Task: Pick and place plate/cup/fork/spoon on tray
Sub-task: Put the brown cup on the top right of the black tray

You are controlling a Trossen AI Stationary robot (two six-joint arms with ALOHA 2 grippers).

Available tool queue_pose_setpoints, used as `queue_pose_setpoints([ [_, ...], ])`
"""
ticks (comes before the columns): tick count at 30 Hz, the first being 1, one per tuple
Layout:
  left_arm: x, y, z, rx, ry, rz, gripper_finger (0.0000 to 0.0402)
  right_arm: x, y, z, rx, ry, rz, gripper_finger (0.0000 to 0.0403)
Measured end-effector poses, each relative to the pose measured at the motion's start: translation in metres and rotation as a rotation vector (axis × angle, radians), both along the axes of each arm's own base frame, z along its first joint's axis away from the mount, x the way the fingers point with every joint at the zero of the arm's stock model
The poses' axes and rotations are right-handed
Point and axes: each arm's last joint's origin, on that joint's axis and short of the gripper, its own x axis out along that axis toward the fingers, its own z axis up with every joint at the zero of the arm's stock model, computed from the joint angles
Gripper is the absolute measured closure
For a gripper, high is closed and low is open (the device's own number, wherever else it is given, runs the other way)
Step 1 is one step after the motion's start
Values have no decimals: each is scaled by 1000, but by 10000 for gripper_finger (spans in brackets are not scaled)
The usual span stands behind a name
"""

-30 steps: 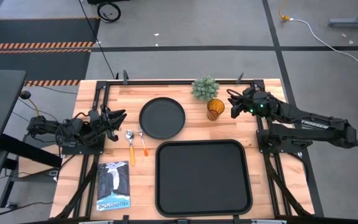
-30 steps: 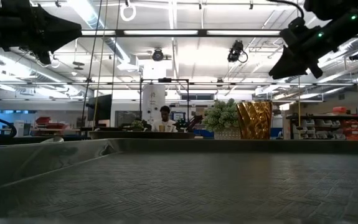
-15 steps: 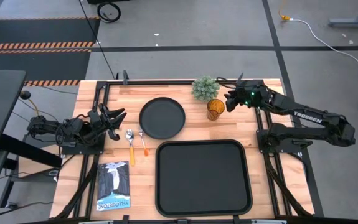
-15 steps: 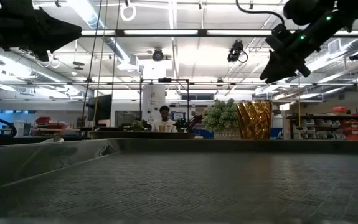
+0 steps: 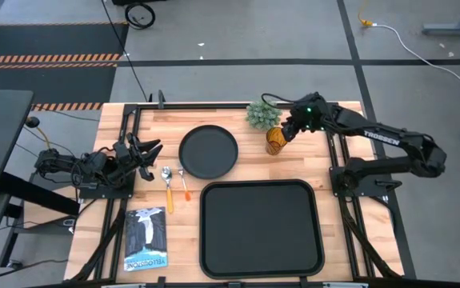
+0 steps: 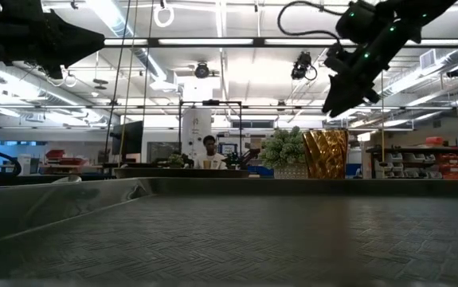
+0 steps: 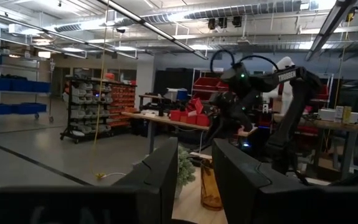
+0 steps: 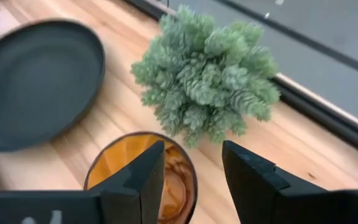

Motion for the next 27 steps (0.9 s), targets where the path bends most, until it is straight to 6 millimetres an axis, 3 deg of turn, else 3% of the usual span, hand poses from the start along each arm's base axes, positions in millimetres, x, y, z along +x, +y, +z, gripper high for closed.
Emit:
queue_pose_setpoints([
  [20,0,0,0,-1,0,-1,294,29,-28,-1,202,271,123,235],
  [27,0,0,0,-1,0,-1,294,35,-31,-11,256,320,159,235],
])
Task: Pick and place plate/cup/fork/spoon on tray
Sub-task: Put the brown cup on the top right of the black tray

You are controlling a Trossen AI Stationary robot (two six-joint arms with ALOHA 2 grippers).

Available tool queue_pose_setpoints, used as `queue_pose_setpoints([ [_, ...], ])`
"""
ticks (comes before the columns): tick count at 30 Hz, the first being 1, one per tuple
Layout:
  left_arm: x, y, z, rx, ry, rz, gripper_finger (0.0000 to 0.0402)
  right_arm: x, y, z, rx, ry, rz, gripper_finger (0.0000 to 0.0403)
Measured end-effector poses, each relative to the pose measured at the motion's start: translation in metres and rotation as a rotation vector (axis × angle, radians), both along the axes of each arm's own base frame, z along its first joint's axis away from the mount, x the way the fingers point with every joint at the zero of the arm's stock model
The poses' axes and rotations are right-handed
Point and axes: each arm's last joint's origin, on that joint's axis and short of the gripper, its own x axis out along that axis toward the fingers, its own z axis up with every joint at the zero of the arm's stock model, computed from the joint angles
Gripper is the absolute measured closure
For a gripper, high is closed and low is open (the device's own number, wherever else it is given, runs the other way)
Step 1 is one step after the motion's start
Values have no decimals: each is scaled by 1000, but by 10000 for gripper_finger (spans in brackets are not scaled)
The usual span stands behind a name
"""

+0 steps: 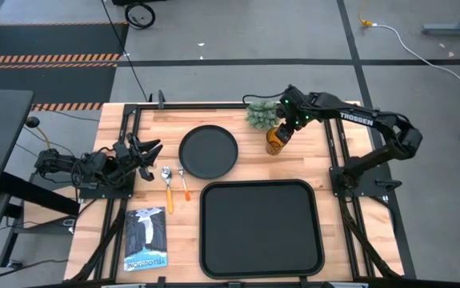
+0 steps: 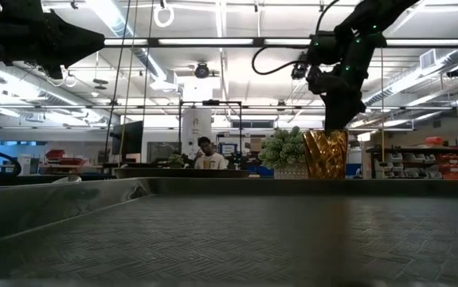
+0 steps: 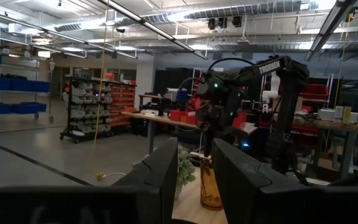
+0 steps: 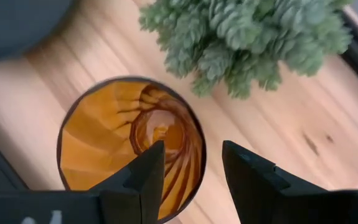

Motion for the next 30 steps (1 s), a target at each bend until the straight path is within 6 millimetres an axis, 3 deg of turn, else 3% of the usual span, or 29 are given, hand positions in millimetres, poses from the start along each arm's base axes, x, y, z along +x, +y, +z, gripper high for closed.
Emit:
queue_pose_setpoints([
  [10,0,0,0,-1,-1,-1,294,4,-3,-14,37,75,3,246],
  [30,0,0,0,0,0,-1,294,0,-1,-14,45,111,6,366],
])
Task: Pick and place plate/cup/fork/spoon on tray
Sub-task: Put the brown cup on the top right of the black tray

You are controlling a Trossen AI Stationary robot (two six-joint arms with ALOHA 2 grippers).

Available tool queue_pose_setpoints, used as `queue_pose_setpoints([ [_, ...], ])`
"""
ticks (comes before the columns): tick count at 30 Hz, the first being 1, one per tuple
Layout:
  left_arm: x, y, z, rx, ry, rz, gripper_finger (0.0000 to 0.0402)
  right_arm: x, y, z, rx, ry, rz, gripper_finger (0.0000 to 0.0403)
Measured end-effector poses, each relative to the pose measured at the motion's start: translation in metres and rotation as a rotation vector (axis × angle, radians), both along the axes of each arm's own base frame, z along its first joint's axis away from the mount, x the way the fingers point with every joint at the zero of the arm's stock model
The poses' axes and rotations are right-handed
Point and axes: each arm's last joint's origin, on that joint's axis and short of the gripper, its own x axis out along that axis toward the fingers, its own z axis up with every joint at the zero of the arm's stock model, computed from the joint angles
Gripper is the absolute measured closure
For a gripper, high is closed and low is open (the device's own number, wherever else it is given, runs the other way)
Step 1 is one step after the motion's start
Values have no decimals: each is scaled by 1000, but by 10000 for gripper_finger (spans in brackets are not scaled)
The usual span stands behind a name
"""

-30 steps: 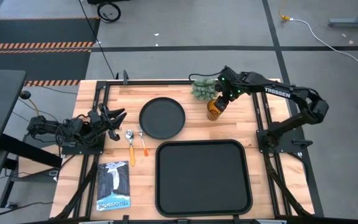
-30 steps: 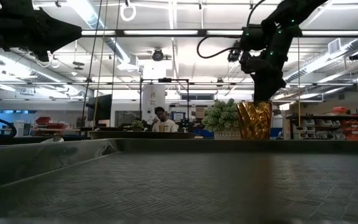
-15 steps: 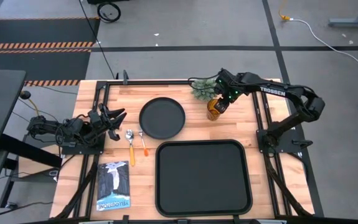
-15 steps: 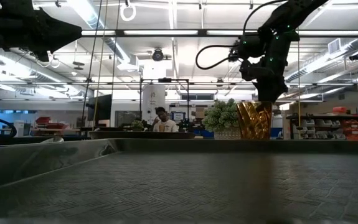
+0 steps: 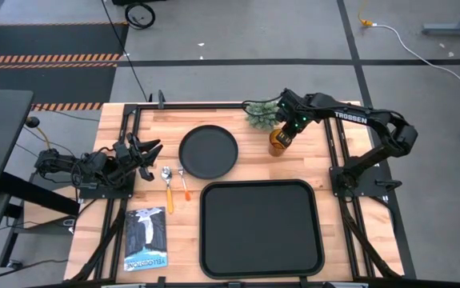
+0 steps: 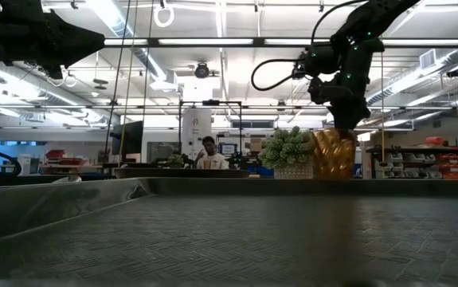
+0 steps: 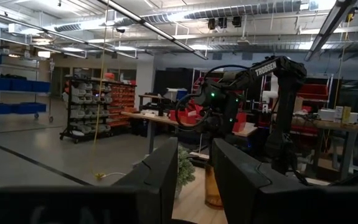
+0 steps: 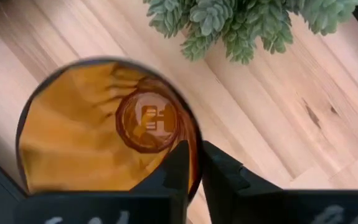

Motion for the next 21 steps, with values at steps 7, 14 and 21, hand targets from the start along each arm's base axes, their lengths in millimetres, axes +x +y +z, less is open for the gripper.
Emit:
queue_pose_setpoints([
  [7,0,0,0,0,0,0,294,-4,3,2,24,8,66,391],
  [14,0,0,0,-1,-2,0,294,-11,9,16,49,30,97,389],
  [21,0,0,0,-1,-2,0,294,-10,23,42,38,-9,145,390],
])
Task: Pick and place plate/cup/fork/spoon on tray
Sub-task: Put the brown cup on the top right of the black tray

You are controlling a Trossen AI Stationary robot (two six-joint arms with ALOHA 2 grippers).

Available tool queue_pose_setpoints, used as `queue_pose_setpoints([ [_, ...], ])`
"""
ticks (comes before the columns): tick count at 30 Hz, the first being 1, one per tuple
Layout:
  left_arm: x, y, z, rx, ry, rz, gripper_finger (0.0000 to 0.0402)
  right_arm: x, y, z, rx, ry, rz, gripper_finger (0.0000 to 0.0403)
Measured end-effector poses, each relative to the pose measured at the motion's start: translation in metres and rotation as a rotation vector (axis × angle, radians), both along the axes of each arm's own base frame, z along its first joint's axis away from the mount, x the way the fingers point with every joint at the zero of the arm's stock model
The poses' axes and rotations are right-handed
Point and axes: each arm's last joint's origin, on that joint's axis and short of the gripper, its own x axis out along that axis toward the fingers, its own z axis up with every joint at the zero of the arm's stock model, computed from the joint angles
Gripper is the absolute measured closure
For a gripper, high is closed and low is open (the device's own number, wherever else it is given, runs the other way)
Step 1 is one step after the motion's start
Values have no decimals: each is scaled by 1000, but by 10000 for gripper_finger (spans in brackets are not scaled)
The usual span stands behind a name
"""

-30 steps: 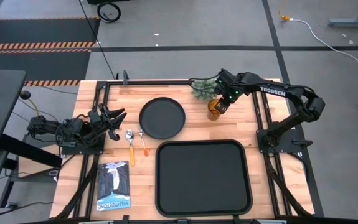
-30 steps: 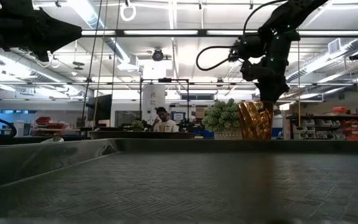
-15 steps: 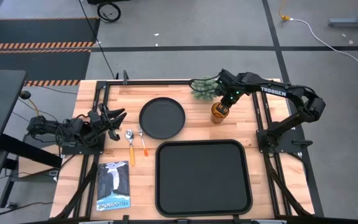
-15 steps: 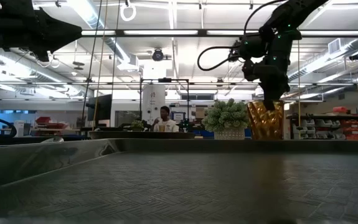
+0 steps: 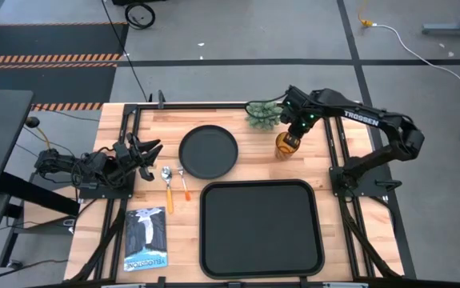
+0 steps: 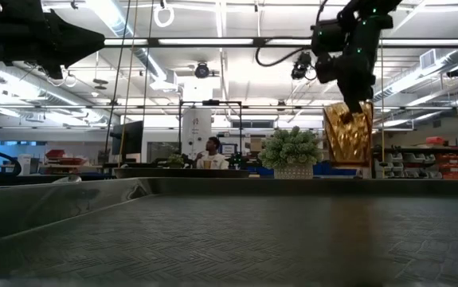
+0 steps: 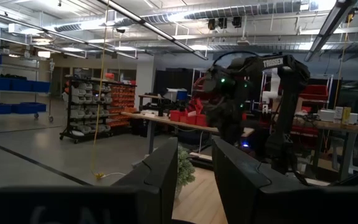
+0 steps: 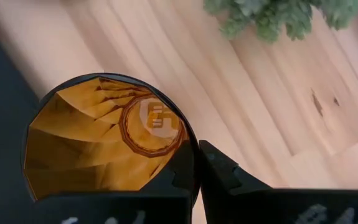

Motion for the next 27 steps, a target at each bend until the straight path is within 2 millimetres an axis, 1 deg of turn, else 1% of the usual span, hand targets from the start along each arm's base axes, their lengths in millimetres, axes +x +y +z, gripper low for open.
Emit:
queue_pose_setpoints([
  [6,0,0,0,-4,-5,-1,294,3,25,13,-16,-52,59,390],
  [12,0,0,0,-22,-16,-7,294,8,57,21,3,-83,107,390],
  [14,0,0,0,-22,-16,-7,294,10,70,19,22,-77,120,390],
  [21,0,0,0,-21,-16,-7,294,11,117,3,87,13,137,390],
  [27,0,0,0,-21,-17,-7,294,-3,146,-5,69,31,55,390],
])
